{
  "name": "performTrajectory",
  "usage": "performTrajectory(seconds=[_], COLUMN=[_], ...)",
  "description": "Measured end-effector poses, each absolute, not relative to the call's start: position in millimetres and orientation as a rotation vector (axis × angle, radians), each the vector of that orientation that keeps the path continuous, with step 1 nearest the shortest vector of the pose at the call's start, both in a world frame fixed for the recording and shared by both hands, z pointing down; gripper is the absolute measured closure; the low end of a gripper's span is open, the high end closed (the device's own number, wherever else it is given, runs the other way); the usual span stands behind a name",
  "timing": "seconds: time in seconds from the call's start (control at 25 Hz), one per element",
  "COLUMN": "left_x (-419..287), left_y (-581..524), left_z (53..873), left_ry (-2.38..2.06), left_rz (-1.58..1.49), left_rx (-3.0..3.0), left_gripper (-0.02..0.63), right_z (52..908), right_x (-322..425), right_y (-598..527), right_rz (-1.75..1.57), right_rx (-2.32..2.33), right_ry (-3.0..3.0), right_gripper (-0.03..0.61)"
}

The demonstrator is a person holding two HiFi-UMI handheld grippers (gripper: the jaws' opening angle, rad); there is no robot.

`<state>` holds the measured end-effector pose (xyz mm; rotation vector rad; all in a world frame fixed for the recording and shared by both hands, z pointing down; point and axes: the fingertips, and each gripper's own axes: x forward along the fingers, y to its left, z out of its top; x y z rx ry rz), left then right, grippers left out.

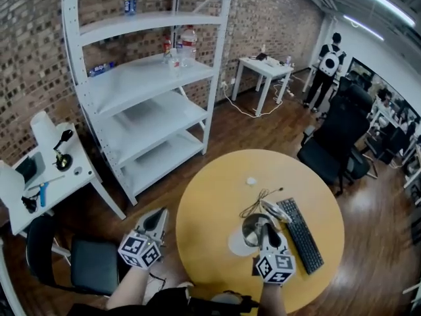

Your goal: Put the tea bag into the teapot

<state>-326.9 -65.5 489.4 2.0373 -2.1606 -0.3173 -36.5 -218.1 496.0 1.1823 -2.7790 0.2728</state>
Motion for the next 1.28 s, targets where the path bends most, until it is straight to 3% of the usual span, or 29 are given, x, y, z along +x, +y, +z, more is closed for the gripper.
performTrajectory(seconds=[0.2, 0.32, 0.8, 1.28], left_x=[-316, -309, -289, -237], left_y=[-64, -66, -89, -142], left_z=[487, 485, 486, 481], left_ry=[-2.113, -2.073, -1.95, -1.724], left_rz=[-0.346, -0.348, -0.345, -0.327], left_rx=[2.095, 2.134, 2.215, 2.387], left_gripper=[0.62, 0.62, 0.62, 0.62], right_z=[496, 497, 490, 479], right_x=[-42, -46, -26, 64], right_y=[-226, -226, -218, -213], right_rz=[0.233, 0.241, 0.245, 0.306], right_rx=[1.178, 1.155, 1.21, 1.532], right_ry=[-2.789, -2.804, -2.805, -2.716], right_gripper=[0.568, 0.503, 0.503, 0.503])
